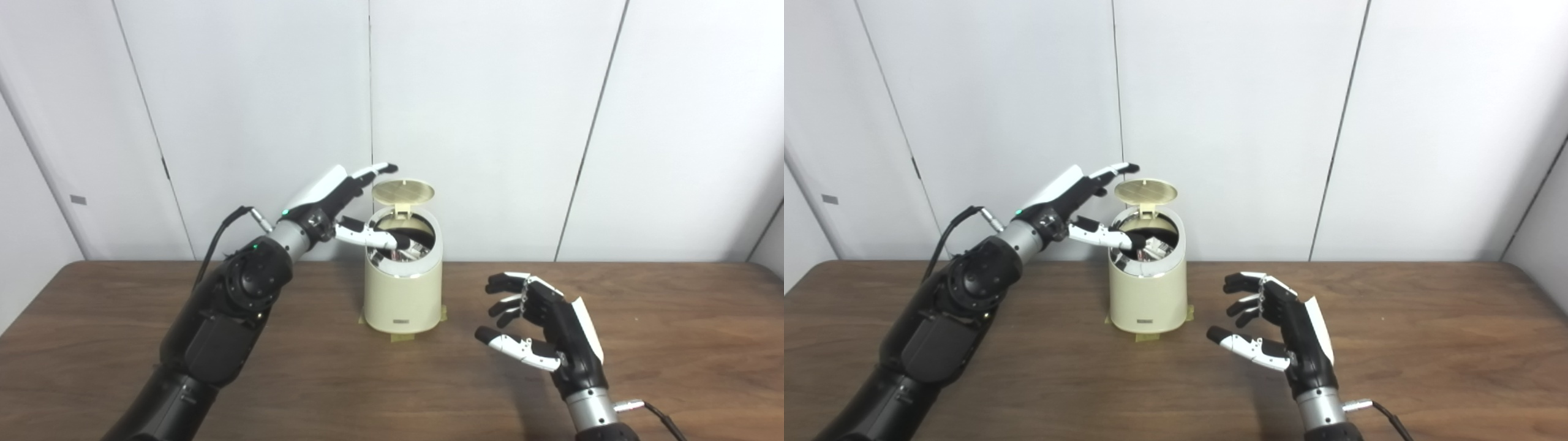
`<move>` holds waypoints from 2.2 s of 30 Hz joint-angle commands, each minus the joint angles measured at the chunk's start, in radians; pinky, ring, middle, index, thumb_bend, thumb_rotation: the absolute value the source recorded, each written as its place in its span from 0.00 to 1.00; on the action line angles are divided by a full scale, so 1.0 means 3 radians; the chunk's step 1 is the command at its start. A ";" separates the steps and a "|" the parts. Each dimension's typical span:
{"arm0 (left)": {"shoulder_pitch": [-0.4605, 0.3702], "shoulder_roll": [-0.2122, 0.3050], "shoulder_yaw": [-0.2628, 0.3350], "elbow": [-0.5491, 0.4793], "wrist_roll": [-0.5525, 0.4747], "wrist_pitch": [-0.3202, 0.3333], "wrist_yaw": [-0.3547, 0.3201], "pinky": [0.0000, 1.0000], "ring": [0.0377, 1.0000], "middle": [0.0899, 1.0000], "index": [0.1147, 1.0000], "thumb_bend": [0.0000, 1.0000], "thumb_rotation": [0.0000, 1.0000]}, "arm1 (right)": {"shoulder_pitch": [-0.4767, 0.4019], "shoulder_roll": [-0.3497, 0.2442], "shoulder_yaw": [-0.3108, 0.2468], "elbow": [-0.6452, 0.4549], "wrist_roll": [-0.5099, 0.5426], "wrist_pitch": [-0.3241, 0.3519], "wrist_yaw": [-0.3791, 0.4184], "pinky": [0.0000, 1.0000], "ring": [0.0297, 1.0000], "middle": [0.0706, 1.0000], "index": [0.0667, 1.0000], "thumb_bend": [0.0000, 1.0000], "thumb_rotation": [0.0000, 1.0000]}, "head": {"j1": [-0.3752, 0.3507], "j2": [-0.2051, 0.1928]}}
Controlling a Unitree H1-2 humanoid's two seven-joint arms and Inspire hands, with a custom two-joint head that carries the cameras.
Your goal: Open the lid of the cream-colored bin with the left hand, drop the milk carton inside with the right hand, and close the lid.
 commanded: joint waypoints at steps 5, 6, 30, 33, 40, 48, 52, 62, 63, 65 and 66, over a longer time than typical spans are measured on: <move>-0.0261 0.0067 -0.0049 -0.0005 0.0084 -0.0191 -0.0083 0.93 1.00 0.93 0.88 0.93 0.45 | -0.0100 0.0027 0.0001 -0.0124 -0.0001 0.0000 -0.0004 0.40 0.51 0.62 0.60 0.57 0.24 | -0.0014 0.0007; -0.0255 0.0070 -0.0045 -0.0013 0.0074 -0.0197 -0.0112 0.94 1.00 0.92 0.88 0.93 0.43 | -0.0101 0.0028 0.0002 -0.0124 -0.0005 0.0002 -0.0005 0.40 0.52 0.62 0.60 0.57 0.24 | -0.0014 0.0007; -0.0224 0.0381 -0.0266 -0.0298 0.0698 -0.0509 -0.0306 1.00 1.00 0.88 0.85 0.92 0.45 | -0.0079 0.0053 0.0066 -0.0154 -0.0073 0.0046 0.0001 0.41 0.51 0.63 0.63 0.52 0.24 | -0.0053 0.0053; -0.0217 0.0391 -0.0293 -0.0314 0.0809 -0.0562 -0.0299 1.00 1.00 0.86 0.84 0.93 0.45 | -0.0078 0.0058 0.0068 -0.0166 -0.0067 0.0061 0.0001 0.41 0.51 0.63 0.63 0.52 0.23 | -0.0063 0.0066; -0.0185 0.0378 -0.0289 -0.0338 0.0926 -0.0620 -0.0311 1.00 1.00 0.84 0.83 0.93 0.43 | -0.0084 0.0061 0.0073 -0.0192 -0.0078 0.0100 0.0000 0.40 0.50 0.62 0.62 0.52 0.22 | -0.0069 0.0087; -0.0115 0.0368 -0.0279 -0.0342 0.0973 -0.0674 -0.0311 1.00 1.00 0.85 0.84 0.95 0.47 | -0.0101 0.0065 0.0087 -0.0205 -0.0110 0.0114 0.0003 0.40 0.49 0.62 0.62 0.52 0.22 | -0.0082 0.0112; -0.0061 0.0379 -0.0277 -0.0314 0.0987 -0.0722 -0.0293 1.00 1.00 0.84 0.83 0.96 0.48 | -0.0108 0.0094 0.0096 -0.0210 -0.0097 0.0144 0.0006 0.40 0.50 0.62 0.62 0.53 0.23 | -0.0089 0.0116; 0.0062 0.0389 -0.0280 -0.0385 0.1003 -0.0695 -0.0385 1.00 1.00 0.86 0.85 0.94 0.45 | -0.0128 0.0140 0.0100 -0.0213 -0.0103 0.0189 -0.0015 0.40 0.49 0.61 0.63 0.54 0.23 | -0.0138 0.0120; 0.0069 0.0389 -0.0279 -0.0388 0.0998 -0.0700 -0.0386 1.00 1.00 0.86 0.85 0.94 0.44 | -0.0129 0.0141 0.0099 -0.0211 -0.0098 0.0186 -0.0012 0.40 0.49 0.62 0.63 0.53 0.23 | -0.0138 0.0120; 0.0084 0.0392 -0.0279 -0.0401 0.0999 -0.0708 -0.0382 1.00 1.00 0.86 0.85 0.93 0.45 | -0.0133 0.0139 0.0101 -0.0209 -0.0094 0.0182 -0.0006 0.40 0.49 0.62 0.63 0.53 0.23 | -0.0140 0.0122; 0.0091 0.0392 -0.0278 -0.0406 0.1000 -0.0710 -0.0379 1.00 1.00 0.86 0.85 0.93 0.44 | -0.0136 0.0136 0.0103 -0.0209 -0.0097 0.0181 -0.0004 0.40 0.49 0.62 0.63 0.53 0.22 | -0.0140 0.0122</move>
